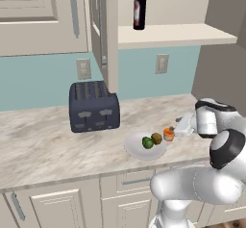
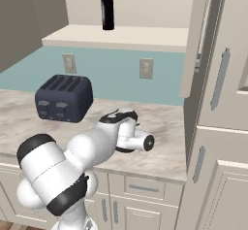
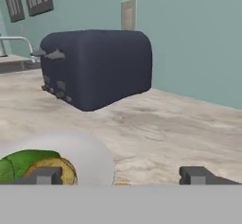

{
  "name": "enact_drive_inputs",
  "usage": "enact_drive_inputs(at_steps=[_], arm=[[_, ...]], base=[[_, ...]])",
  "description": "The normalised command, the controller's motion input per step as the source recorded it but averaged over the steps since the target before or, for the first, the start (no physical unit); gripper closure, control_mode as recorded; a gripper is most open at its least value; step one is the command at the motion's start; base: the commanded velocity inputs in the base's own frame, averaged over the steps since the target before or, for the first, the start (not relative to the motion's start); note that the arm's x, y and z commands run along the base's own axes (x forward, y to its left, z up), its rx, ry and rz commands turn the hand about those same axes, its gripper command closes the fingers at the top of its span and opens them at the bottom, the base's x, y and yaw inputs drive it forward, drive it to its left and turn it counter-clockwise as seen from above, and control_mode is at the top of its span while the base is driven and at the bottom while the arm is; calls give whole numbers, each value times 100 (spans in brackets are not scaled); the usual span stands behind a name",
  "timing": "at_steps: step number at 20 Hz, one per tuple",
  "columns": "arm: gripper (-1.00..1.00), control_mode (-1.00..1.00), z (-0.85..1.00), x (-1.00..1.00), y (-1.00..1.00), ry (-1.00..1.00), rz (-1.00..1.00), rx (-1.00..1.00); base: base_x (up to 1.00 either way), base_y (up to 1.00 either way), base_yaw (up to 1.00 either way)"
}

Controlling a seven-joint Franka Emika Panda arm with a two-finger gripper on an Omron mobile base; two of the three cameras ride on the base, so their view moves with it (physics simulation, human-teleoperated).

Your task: Pick the avocado and bread from the counter and place them on the plate. Then pick the jam from the cabinet and place it next to the plate. Lastly close the cabinet door.

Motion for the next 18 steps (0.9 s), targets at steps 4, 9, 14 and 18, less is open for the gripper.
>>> enact_drive_inputs(at_steps=[4,9,14,18], arm=[[-100,-100,90,-30,8,-5,-8,4],[-100,-100,95,-23,28,-5,-10,3],[-100,-100,95,-28,38,-5,-10,0],[-100,-100,81,-52,36,-4,-7,1]], base=[[0,0,0],[0,0,0],[0,0,0],[0,0,0]])
